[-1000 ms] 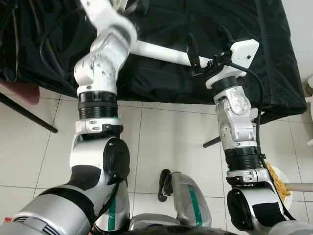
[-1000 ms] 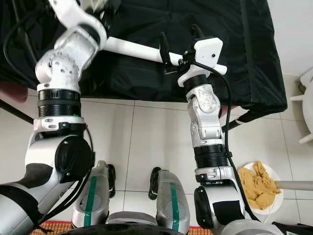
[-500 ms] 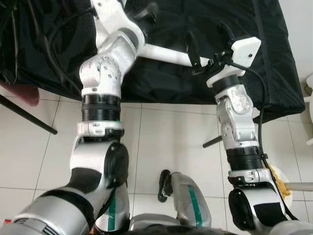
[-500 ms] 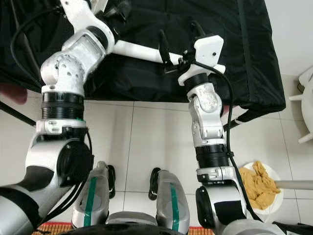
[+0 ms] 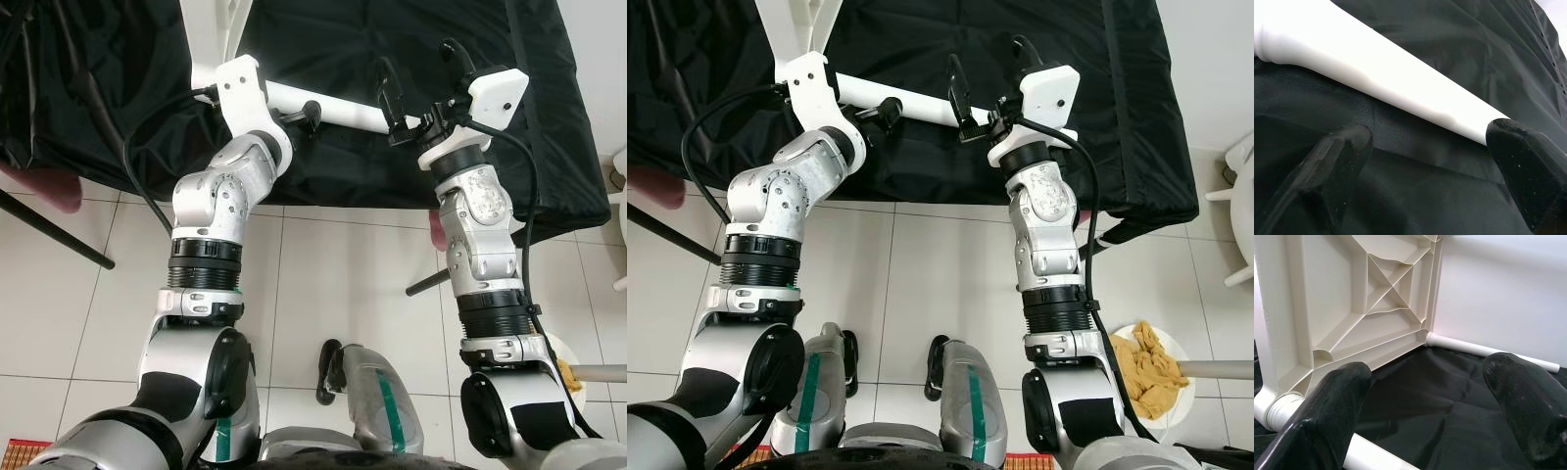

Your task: Building children table

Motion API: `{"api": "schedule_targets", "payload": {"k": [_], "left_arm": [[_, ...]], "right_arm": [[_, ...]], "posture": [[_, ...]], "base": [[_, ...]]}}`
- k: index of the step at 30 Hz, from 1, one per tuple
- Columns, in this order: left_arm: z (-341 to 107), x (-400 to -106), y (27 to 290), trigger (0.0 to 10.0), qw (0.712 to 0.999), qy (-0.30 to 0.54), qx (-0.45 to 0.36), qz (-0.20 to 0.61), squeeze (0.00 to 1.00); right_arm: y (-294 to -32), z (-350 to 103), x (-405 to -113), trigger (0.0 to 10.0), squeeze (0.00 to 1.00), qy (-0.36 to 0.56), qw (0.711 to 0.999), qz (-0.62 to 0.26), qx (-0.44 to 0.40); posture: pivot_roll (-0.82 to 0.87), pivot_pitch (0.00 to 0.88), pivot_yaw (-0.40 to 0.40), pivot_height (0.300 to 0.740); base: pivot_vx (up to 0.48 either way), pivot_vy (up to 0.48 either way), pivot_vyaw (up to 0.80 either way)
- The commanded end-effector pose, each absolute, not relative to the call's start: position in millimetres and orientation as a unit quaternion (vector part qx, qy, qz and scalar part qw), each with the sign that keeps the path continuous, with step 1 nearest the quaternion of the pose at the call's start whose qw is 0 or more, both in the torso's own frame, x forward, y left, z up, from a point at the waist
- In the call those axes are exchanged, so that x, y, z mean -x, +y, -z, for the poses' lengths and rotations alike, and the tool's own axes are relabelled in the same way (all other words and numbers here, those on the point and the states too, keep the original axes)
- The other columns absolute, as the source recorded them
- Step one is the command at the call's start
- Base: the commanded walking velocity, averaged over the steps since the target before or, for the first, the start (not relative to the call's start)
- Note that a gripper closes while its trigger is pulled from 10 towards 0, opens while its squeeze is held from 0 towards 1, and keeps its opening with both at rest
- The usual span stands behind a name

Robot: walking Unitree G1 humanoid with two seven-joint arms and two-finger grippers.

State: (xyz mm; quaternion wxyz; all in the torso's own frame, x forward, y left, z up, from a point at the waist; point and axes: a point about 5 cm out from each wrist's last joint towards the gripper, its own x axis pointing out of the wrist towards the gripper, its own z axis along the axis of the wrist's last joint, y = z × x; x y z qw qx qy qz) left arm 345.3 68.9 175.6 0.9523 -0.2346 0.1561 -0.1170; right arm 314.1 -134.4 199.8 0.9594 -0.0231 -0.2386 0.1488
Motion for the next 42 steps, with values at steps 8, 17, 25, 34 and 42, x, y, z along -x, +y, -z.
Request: {"api": "schedule_targets", "payload": {"k": [8,17,25,34,42], "left_arm": [[-172.5,-345.5,56.3,10.0,0.944,0.159,0.251,0.143,0.0],[-177.7,-342.0,54.3,10.0,0.946,0.147,0.239,0.164,0.0],[-173.0,-337.2,59.3,10.0,0.947,0.149,0.228,0.173,0.0],[-176.2,-339.3,62.1,10.0,0.948,0.141,0.223,0.177,0.0],[-181.9,-340.5,59.1,10.0,0.948,0.135,0.217,0.189,0.0]], "right_arm": [[-138.7,-213.4,-309.1,10.0,0.0,-0.263,0.953,-0.146,0.033],[-153.1,-256.6,-296.4,10.0,0.0,-0.38,0.903,-0.058,0.191],[-160.5,-278.4,-285.5,10.0,0.0,-0.454,0.844,0.036,0.284],[-170.0,-292.6,-277.7,10.0,0.0,-0.495,0.789,0.133,0.337],[-177.2,-306.3,-284.9,10.0,0.0,-0.516,0.74,0.21,0.376]], "posture": [[0.06,0.11,-0.061,0.74],[0.06,0.118,-0.061,0.74],[0.08,0.103,-0.059,0.74],[0.08,0.091,-0.05,0.74],[0.09,0.084,-0.045,0.74]], "base": [[0.0,0.0,0.0],[0.0,0.0,0.0],[0.0,0.0,0.0],[0.0,0.0,0.0],[0.0,0.0,0.0]]}}
